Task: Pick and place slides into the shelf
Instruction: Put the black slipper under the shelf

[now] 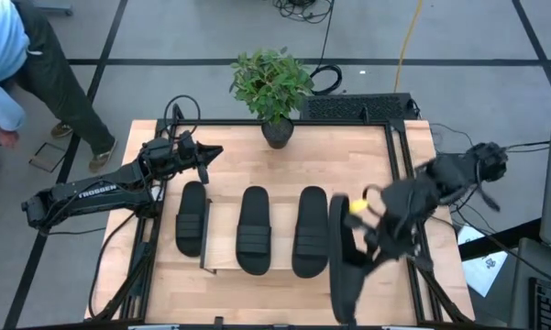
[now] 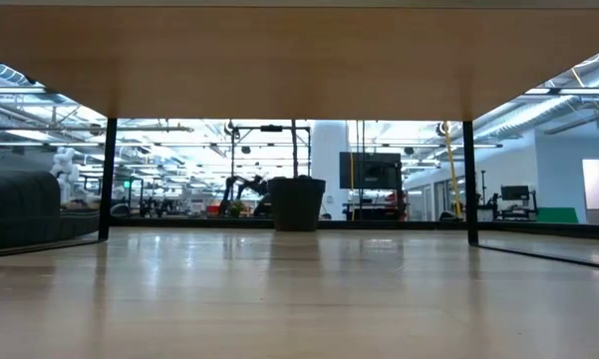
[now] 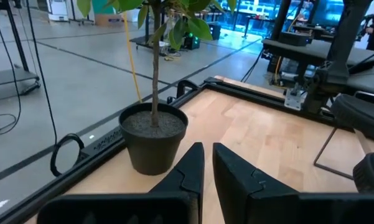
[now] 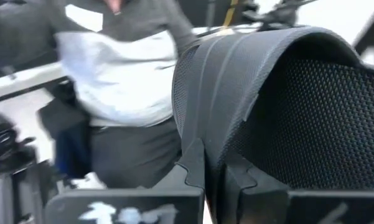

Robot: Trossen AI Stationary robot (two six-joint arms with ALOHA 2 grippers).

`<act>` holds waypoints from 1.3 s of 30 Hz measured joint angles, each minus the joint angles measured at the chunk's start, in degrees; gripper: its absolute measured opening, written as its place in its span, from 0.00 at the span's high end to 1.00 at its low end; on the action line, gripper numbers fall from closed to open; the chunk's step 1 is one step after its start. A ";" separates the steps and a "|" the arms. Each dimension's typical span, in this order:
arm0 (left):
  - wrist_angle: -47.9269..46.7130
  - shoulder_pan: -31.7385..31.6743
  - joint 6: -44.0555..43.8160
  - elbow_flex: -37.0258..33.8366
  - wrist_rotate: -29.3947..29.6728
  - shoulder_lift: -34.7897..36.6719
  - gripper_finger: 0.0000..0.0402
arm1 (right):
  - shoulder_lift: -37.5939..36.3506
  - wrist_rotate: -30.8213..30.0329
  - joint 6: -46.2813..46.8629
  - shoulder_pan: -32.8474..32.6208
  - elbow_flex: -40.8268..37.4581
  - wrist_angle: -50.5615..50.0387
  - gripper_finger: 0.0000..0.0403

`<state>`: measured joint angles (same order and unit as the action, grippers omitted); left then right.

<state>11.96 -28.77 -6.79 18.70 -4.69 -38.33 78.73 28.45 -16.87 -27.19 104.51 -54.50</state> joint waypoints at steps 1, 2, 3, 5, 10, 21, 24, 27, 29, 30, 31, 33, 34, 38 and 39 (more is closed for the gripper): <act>-0.17 0.00 -0.07 0.00 -0.04 0.00 0.91 | 0.34 0.20 0.05 -1.22 -0.86 0.41 1.00; -0.25 0.00 -0.34 0.00 -0.08 0.00 0.91 | 0.66 0.20 0.26 -2.31 -1.78 1.09 1.00; -0.25 0.00 -0.64 0.00 -0.13 -0.01 0.91 | 0.96 0.12 0.83 -3.23 -2.90 2.48 1.00; -0.23 0.00 -1.09 0.00 -0.15 0.00 0.91 | 1.70 0.17 2.66 -4.92 -5.52 7.18 1.00; -0.23 -0.02 -1.27 0.00 -0.19 0.00 0.91 | 5.01 -0.22 8.38 -9.15 -9.83 13.41 1.00; -3.76 -0.02 -4.92 0.00 -0.28 0.00 0.91 | 14.03 7.83 13.73 -16.75 -12.90 27.17 1.00; -4.23 -0.02 -4.94 0.00 -0.28 0.00 0.91 | 16.56 10.27 17.02 -17.86 -12.90 29.69 1.00; -4.23 -0.02 -4.96 0.00 -0.26 0.00 0.91 | 19.60 10.72 21.34 -18.11 -12.90 32.29 1.00; -4.23 -0.02 -4.96 0.00 -0.25 0.00 0.91 | 21.72 10.79 24.69 -17.88 -12.90 33.67 1.00; -4.23 -0.02 -4.96 0.00 -0.26 0.00 0.91 | 22.70 10.77 25.51 -17.74 -12.90 33.52 1.00; -4.23 -0.02 -4.96 0.00 -0.24 0.00 0.91 | 23.79 10.94 25.83 -17.49 -12.90 33.18 1.00; -4.23 -0.02 -4.96 0.00 -0.24 0.00 0.91 | 26.23 14.23 25.86 -16.85 -12.92 33.32 1.00; -4.23 0.00 -4.96 0.00 -0.24 0.00 0.91 | 27.22 16.73 26.00 -16.61 -12.94 33.34 1.00; -4.25 0.01 -5.03 0.00 -0.28 0.00 0.91 | 30.90 23.19 26.92 -14.92 -12.99 35.04 1.00; -4.28 0.00 -5.26 0.00 -0.26 0.00 0.91 | 31.56 24.10 26.95 -14.44 -12.99 34.97 1.00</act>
<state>7.68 -28.77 -12.05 18.70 -4.95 -38.33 110.30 52.56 10.09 -41.63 91.53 -19.53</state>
